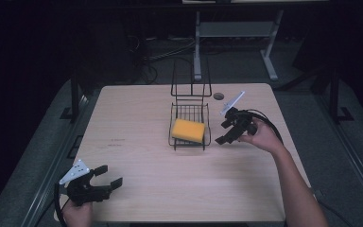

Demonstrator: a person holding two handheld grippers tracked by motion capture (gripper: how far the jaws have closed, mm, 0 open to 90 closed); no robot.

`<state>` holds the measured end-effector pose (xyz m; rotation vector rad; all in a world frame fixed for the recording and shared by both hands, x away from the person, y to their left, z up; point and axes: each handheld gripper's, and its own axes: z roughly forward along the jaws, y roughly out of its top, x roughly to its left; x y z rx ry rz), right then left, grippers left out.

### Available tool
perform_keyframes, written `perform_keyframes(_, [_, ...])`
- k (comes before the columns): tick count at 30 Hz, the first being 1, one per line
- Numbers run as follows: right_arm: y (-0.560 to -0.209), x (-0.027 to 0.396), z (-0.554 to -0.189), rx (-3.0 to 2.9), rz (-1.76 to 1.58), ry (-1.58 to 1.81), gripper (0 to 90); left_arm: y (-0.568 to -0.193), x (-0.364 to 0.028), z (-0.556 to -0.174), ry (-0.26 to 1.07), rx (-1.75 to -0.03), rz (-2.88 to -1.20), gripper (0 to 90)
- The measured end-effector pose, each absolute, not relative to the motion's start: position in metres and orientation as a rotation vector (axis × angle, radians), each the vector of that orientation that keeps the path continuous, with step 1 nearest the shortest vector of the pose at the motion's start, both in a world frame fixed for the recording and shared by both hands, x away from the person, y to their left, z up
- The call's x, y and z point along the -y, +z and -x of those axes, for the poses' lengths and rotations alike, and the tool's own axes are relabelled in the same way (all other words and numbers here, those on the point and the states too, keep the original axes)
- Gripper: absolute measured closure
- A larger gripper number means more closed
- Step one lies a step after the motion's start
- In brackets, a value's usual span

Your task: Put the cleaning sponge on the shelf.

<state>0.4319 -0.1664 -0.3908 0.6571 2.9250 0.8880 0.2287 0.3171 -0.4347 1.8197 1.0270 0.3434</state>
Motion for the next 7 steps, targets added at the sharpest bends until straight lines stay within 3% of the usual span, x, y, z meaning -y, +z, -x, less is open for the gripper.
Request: perform_keyframes(7, [-0.3972,0.1723,-0.4226,-2.931,-0.669,0.867,18.0,-0.4349,-0.3172,-0.2296,0.343,-1.029,-1.823,14.1])
